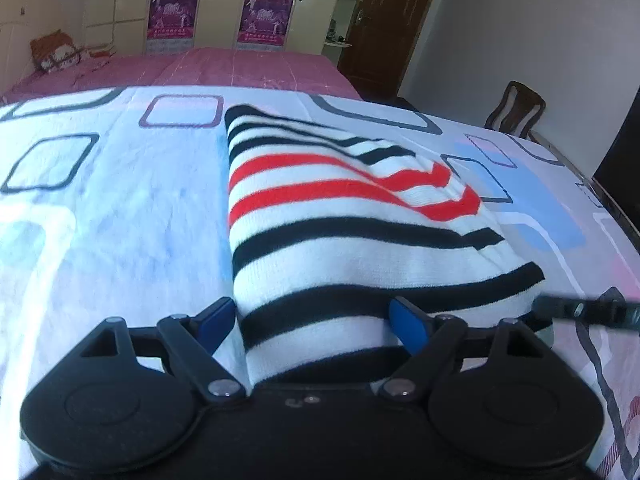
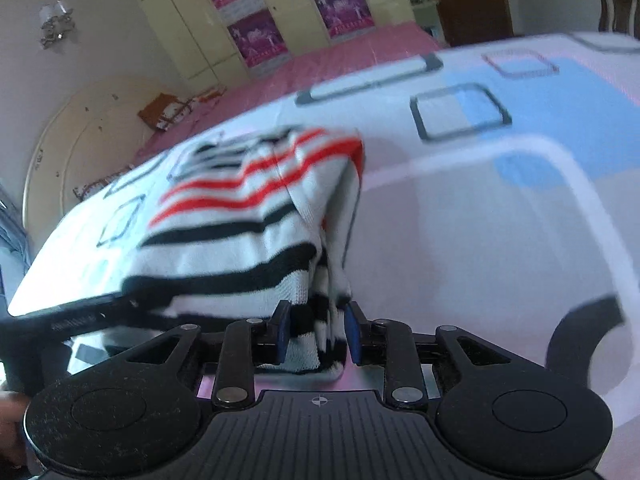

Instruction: Fold small clothes

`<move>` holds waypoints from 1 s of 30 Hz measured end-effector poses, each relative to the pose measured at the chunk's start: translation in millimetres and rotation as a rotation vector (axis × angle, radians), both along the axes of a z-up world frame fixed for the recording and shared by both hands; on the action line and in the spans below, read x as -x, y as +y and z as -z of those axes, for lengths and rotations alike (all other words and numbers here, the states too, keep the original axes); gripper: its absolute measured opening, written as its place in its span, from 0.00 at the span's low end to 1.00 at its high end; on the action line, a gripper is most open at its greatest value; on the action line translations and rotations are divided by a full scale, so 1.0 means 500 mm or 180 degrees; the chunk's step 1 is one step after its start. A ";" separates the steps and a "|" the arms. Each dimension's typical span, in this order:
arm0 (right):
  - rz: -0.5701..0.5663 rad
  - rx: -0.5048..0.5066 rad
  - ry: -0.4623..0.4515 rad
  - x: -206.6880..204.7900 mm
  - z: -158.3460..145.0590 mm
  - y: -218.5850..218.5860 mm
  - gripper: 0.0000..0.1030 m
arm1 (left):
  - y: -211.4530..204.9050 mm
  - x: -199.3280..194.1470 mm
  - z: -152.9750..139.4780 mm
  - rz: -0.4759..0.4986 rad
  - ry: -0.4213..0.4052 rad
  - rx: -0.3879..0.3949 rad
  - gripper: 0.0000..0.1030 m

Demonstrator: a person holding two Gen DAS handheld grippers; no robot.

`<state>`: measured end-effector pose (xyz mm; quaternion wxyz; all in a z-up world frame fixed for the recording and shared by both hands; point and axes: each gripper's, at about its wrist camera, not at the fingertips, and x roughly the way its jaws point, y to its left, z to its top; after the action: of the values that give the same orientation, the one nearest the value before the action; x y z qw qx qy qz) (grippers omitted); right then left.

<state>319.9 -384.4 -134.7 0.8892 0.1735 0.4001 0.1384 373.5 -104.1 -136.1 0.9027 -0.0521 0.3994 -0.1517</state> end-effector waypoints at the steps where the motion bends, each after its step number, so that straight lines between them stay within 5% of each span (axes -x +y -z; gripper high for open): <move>1: 0.0001 0.0025 -0.0054 -0.002 -0.011 0.000 0.26 | 0.000 -0.001 -0.006 0.0007 -0.0014 -0.0010 0.80; 14: -0.0206 0.0378 -0.0486 -0.082 -0.068 0.072 0.26 | -0.023 -0.050 -0.082 0.0058 -0.0307 -0.0031 0.78; 24: -0.0177 0.0481 -0.0494 -0.175 -0.054 0.081 0.26 | -0.045 -0.141 -0.068 0.0076 -0.0330 -0.0092 0.75; 30: -0.0219 0.0625 -0.0339 -0.239 0.011 0.103 0.26 | -0.052 -0.179 -0.006 0.0052 -0.0232 -0.0279 0.75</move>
<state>439.4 -332.8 -140.3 0.9166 0.0642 0.3696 0.1380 462.8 -130.1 -132.9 0.9167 -0.0037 0.3729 -0.1433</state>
